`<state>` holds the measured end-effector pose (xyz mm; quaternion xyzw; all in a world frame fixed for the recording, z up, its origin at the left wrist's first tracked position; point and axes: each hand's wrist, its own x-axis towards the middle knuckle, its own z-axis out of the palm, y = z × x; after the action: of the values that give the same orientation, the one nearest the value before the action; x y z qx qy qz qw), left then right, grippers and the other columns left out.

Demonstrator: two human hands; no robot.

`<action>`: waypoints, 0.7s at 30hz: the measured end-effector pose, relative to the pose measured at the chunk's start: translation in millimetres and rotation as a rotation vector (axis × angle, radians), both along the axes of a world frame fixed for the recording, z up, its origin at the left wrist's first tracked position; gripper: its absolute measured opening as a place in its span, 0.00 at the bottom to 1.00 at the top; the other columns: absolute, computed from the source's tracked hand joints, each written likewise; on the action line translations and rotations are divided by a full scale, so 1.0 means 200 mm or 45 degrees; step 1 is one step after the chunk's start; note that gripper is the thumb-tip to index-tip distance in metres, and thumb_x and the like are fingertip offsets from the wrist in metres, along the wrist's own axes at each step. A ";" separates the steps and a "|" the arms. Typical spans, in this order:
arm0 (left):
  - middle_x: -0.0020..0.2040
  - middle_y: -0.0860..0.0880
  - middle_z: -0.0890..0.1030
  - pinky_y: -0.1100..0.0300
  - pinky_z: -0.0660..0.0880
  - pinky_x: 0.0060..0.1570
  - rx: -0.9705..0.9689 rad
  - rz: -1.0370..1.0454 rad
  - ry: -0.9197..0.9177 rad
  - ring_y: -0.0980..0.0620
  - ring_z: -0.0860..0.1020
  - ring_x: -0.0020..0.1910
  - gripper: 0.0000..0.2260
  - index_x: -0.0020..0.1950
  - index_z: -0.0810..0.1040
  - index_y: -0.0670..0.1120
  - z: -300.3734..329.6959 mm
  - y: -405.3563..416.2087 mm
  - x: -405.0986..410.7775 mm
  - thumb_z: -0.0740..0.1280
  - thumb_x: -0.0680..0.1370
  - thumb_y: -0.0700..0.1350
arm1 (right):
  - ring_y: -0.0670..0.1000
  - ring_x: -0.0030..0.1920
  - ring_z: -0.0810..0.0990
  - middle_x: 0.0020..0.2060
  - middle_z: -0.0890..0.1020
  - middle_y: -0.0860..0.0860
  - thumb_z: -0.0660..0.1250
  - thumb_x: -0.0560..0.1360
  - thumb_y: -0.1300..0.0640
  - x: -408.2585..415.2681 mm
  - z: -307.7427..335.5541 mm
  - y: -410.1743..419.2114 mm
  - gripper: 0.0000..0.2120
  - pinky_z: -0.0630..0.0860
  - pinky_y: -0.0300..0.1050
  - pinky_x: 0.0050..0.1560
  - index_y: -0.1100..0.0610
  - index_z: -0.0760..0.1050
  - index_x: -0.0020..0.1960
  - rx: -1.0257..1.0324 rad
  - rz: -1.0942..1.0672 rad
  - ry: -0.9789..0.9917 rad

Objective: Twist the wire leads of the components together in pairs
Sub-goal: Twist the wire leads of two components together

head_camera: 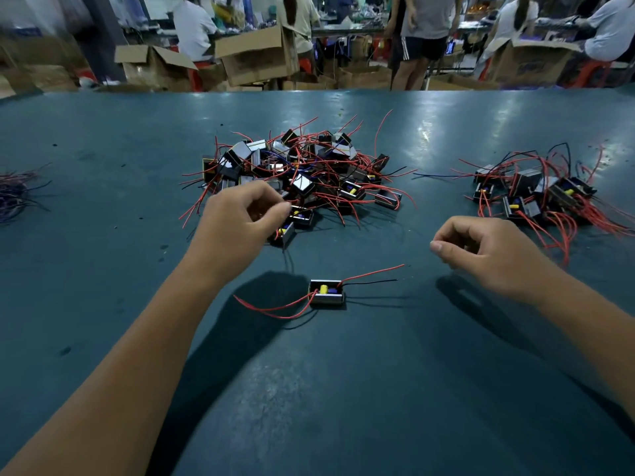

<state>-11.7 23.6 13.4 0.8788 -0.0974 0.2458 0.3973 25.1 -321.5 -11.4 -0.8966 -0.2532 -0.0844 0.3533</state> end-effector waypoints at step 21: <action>0.50 0.44 0.80 0.51 0.73 0.40 0.724 0.659 0.161 0.41 0.78 0.45 0.11 0.50 0.81 0.43 0.01 -0.08 0.29 0.69 0.79 0.51 | 0.41 0.32 0.76 0.32 0.80 0.38 0.68 0.77 0.51 0.04 -0.14 0.08 0.08 0.67 0.31 0.34 0.48 0.76 0.39 0.069 -0.170 0.002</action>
<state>45.5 7.1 15.1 0.9628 0.0878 0.2465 0.0679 32.7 -306.4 -39.7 -0.9017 -0.1902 -0.1140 0.3713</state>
